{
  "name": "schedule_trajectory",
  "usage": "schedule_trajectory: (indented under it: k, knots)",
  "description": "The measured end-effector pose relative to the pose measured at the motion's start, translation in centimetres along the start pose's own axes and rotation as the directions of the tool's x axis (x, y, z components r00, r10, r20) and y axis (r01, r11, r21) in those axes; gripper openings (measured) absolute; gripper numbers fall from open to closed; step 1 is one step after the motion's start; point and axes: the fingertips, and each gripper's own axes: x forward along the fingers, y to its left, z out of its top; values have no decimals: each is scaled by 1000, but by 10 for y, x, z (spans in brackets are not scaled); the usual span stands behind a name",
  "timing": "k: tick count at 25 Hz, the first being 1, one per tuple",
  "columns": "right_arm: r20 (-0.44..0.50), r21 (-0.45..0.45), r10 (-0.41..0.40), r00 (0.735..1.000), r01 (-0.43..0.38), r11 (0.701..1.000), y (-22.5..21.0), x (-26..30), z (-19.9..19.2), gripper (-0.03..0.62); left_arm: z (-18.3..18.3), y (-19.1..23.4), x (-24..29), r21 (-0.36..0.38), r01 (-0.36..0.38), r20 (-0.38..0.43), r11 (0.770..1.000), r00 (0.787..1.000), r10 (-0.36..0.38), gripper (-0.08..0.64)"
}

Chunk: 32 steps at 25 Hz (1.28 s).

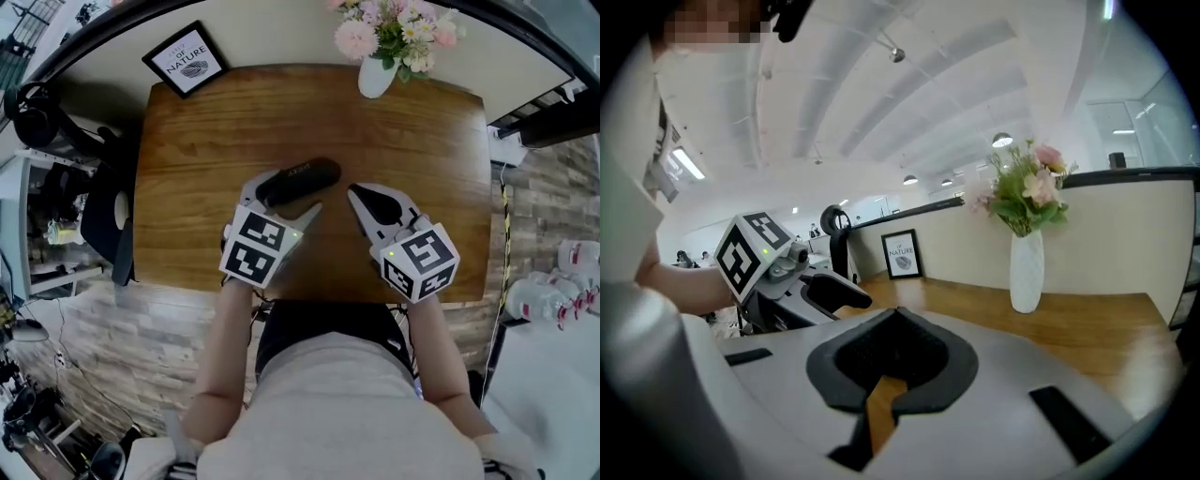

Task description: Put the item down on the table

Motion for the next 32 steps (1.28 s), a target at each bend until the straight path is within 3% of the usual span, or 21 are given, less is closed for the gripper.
schedule_trajectory:
  k: [6,12,16,17,24,32]
  knots:
    - [82,-43,45,996,-41,998,13,-18,34,11,37,-7,-39,-40,-29,150,999,988,34,272]
    - [162,-55,67,985,-58,997,24,-33,60,11,62,-11,-70,-66,-76,292,995,952,92,130]
    - [193,-78,94,977,-80,994,39,-38,72,11,69,-19,-86,-30,-121,351,992,928,123,41]
    - [197,-88,101,975,-85,992,43,-39,73,9,69,-20,-89,-33,-127,359,991,924,130,13]
    - [221,-124,141,965,-115,986,63,-40,76,11,58,-31,-95,-95,-91,370,991,921,120,12]
    - [155,-120,137,978,-119,986,72,-37,50,11,28,-36,-89,-213,-37,343,976,933,110,12]
